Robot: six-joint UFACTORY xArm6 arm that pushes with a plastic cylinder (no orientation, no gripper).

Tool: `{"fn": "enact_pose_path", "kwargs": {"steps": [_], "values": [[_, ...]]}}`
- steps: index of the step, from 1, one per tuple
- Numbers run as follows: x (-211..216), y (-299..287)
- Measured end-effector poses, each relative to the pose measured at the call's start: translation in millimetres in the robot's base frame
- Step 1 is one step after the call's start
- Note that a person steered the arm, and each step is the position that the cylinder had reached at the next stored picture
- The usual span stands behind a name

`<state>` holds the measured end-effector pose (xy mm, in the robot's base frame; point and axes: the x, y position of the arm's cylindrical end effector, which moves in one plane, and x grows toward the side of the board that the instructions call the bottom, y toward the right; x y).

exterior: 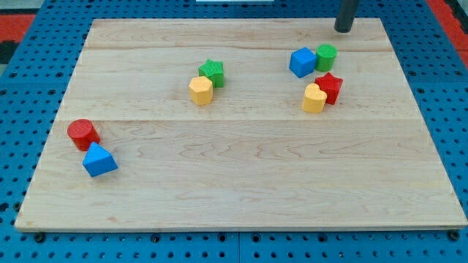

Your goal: Push the green circle into the green star

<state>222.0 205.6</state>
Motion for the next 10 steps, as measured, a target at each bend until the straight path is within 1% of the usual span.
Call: {"fn": "enact_pose_path", "kwargs": {"steps": [3, 5, 6, 7, 8, 9, 10], "values": [[3, 2], [-2, 14], [34, 20], [82, 2], [81, -55], [59, -94], [59, -156]]}}
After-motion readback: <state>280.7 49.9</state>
